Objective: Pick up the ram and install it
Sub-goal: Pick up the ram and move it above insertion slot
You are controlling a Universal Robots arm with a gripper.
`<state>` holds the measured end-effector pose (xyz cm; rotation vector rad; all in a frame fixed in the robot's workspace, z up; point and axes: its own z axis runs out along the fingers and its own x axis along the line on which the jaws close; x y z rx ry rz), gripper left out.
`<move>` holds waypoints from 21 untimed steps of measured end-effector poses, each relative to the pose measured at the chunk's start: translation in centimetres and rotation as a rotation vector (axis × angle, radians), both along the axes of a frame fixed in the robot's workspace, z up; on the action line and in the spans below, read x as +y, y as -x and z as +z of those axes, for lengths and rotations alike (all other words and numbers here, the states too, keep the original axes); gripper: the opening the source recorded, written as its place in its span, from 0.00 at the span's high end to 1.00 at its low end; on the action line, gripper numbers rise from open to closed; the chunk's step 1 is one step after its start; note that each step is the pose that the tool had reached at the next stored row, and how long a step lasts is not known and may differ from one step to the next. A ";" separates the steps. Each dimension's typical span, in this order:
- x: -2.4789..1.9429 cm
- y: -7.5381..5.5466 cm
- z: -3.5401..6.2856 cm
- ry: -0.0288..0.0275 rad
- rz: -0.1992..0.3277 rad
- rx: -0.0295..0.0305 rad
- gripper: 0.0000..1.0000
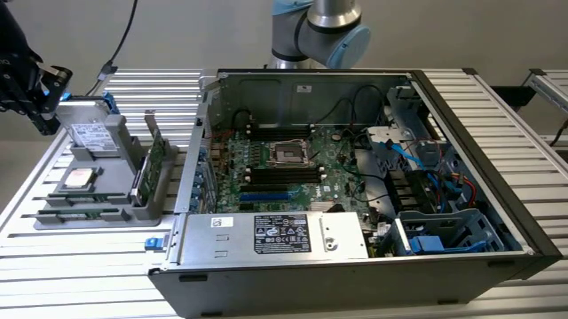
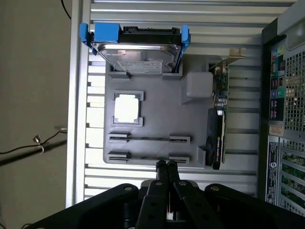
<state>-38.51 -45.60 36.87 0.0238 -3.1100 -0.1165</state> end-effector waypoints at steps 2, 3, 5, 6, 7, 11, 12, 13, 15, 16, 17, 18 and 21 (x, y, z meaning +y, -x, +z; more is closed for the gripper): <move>0.00 0.0 0.00 0.0000 0.000 0.0000 0.90; 0.00 0.0 0.00 0.0001 0.000 0.0001 0.90; -0.02 0.0 0.01 0.0002 0.012 0.0002 0.90; -0.02 0.0 0.00 0.0001 0.029 0.0001 0.90; -0.02 0.0 -0.01 0.0000 0.047 0.0000 0.90; -0.03 0.1 -0.01 0.0005 0.105 0.0002 0.90; -0.03 0.1 -0.01 0.0005 0.106 0.0002 0.90; -0.03 0.1 -0.01 0.0005 0.106 0.0002 0.90; -0.02 0.1 -0.02 0.0004 0.106 0.0001 0.90; -0.02 0.1 -0.03 0.0004 0.110 0.0001 0.90; -0.02 0.1 -0.06 0.0003 0.126 -0.0001 0.90; -0.02 0.1 -0.08 0.0003 0.144 -0.0002 0.90; -0.01 0.1 -0.12 0.0004 0.199 0.0000 0.90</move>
